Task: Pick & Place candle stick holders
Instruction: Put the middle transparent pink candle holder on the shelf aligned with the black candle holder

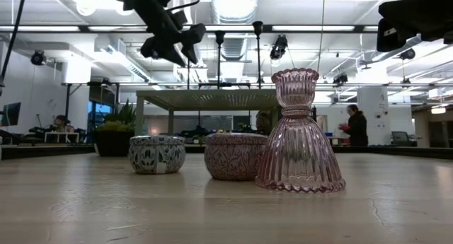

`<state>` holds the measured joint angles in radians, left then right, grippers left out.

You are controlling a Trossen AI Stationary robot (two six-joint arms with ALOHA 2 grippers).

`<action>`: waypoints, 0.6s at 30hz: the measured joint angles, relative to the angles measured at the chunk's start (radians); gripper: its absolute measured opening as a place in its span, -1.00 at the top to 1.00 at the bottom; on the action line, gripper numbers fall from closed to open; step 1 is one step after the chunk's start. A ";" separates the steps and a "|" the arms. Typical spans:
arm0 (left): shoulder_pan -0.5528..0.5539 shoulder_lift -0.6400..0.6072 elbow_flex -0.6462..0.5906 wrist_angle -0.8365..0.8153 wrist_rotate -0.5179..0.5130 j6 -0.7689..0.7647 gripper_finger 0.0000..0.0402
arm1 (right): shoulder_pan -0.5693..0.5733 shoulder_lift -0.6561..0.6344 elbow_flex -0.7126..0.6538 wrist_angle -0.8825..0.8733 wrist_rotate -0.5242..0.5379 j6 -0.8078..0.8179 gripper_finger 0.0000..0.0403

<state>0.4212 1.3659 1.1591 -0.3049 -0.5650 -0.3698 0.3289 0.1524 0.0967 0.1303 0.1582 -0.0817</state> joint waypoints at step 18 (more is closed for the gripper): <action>-0.105 -0.100 0.000 -0.099 0.052 0.003 -0.09 | 0.000 0.000 0.000 0.000 0.000 0.000 0.96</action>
<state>0.3162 1.2655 1.1587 -0.4041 -0.5133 -0.3673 0.3290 0.1524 0.0967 0.1304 0.1582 -0.0818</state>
